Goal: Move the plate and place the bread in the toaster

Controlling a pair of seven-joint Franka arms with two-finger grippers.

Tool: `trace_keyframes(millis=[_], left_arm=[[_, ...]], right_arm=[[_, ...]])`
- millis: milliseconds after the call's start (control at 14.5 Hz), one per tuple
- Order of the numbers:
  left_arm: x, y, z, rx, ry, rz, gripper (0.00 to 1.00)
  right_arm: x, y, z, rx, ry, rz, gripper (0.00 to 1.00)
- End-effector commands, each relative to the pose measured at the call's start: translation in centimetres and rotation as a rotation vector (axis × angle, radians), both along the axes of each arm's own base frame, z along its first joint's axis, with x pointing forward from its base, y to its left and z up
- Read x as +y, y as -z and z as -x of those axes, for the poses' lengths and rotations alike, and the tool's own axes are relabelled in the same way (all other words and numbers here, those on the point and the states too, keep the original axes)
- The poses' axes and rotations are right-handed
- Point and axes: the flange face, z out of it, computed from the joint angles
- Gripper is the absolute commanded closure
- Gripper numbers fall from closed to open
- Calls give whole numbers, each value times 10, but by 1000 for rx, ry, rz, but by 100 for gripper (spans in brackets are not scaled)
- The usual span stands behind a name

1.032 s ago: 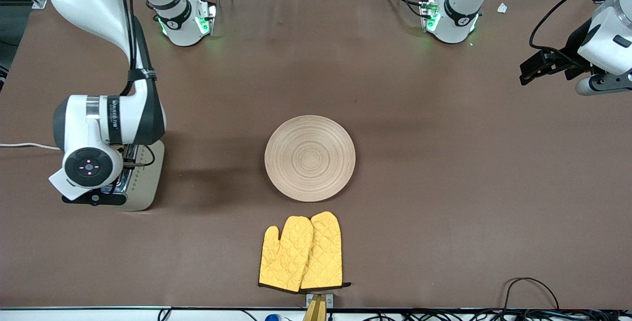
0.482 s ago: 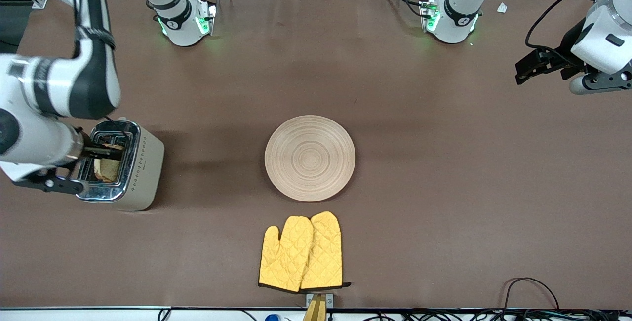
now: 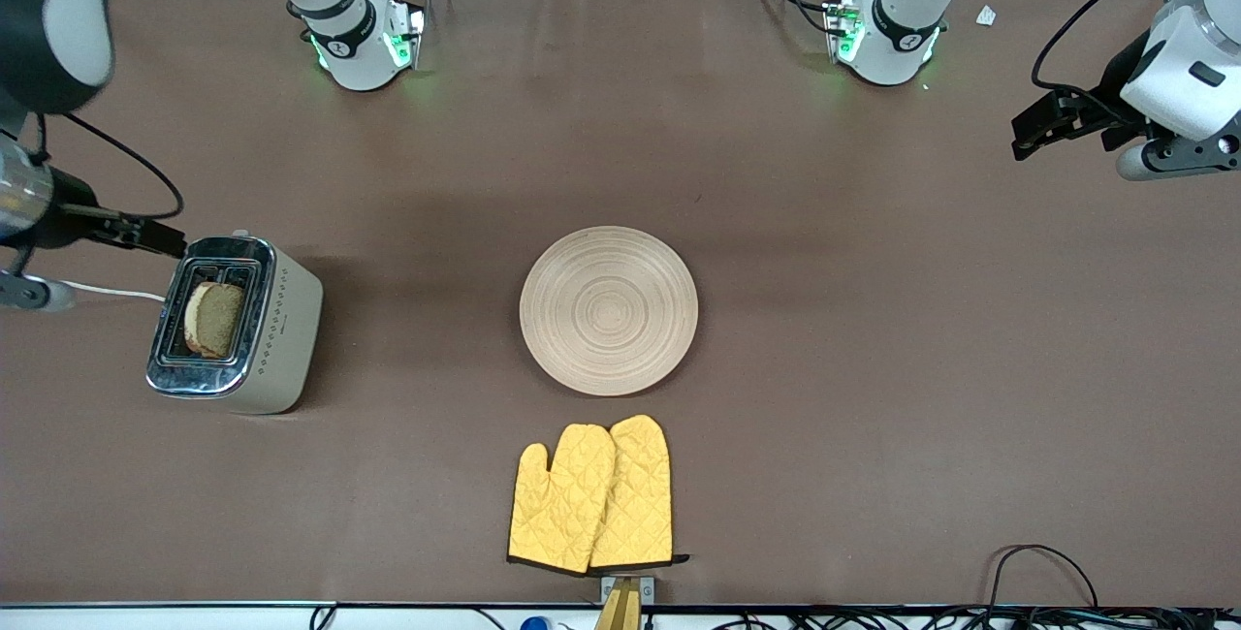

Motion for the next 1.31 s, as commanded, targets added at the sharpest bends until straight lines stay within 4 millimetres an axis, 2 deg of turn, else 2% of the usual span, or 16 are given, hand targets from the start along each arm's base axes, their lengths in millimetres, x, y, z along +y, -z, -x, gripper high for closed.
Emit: trace_keyframes(millis=[0, 275, 413, 550, 826, 894, 1239], left_arm=[[-7, -8, 9, 1, 7, -3, 0], [-8, -12, 11, -4, 23, -3, 0], [-8, -14, 8, -10, 22, -1, 0], [-10, -16, 9, -13, 23, -2, 0], [-2, -15, 7, -12, 86, -7, 0], [0, -14, 5, -17, 114, -33, 0], [1, -14, 2, -27, 140, -46, 0]], right_arm=[[-4, -31, 24, -34, -34, -69, 0], [-8, -55, 45, -73, -38, -81, 0], [-7, -54, 47, -67, -50, -83, 0], [-9, -67, 46, -94, -37, -74, 0], [-27, -72, 51, -77, -10, -79, 0], [-25, -77, 51, -89, -2, -75, 0], [-20, -78, 51, -92, -16, -70, 0]])
